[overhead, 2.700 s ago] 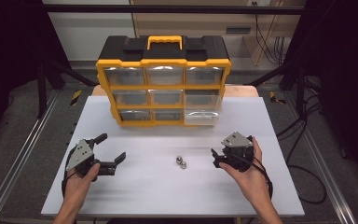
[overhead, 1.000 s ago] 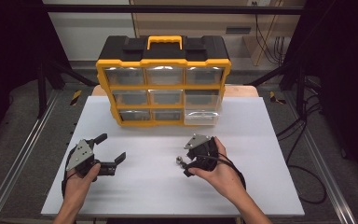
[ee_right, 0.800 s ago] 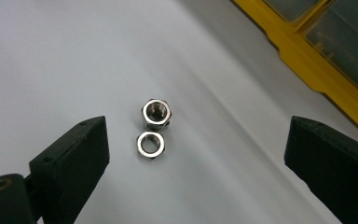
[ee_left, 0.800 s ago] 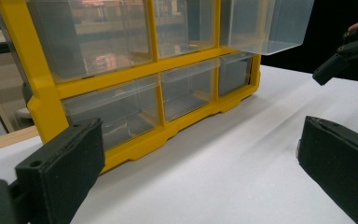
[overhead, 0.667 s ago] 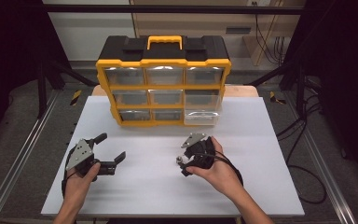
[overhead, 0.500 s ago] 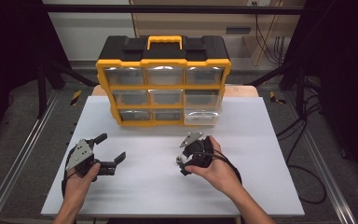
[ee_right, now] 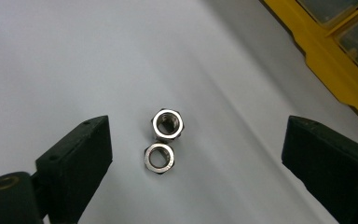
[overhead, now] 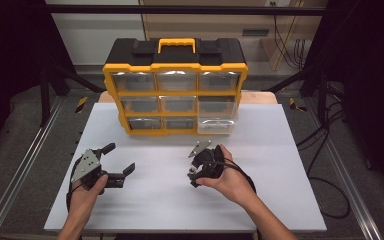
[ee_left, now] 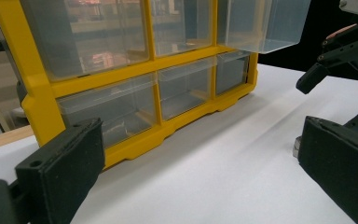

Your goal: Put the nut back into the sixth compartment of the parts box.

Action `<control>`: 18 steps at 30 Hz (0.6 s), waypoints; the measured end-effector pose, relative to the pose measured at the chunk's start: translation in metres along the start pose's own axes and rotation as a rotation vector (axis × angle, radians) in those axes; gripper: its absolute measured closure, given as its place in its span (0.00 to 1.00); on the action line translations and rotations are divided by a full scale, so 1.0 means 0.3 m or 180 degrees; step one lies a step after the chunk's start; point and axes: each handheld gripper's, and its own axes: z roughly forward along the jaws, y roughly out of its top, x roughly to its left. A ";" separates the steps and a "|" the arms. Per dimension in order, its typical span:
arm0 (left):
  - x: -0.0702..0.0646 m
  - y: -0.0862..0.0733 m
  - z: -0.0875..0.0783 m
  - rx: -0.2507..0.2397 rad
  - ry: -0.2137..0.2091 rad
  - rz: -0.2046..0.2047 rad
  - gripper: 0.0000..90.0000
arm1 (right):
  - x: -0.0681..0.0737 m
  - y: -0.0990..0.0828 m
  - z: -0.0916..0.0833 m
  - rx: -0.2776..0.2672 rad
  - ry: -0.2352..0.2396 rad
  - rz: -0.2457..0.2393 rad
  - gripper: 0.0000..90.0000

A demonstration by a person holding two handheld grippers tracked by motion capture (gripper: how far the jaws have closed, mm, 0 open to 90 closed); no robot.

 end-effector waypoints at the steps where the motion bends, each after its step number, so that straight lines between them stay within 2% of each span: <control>1: 0.000 0.000 0.000 -0.0001 0.0001 0.0000 0.01 | -0.001 0.003 0.001 0.0005 -0.0004 -0.0004 0.11; 5: 0.000 0.000 0.000 -0.0002 0.0000 0.0000 0.01 | -0.001 0.015 0.003 0.0013 -0.0005 0.0062 0.13; 13: -0.001 0.001 0.000 -0.0013 -0.0002 0.0003 0.01 | 0.000 0.036 0.014 0.0096 0.0036 0.0044 0.17; 18: -0.001 0.001 0.000 -0.0018 -0.0004 0.0002 0.01 | 0.003 0.046 0.020 0.0154 0.0082 0.0130 0.21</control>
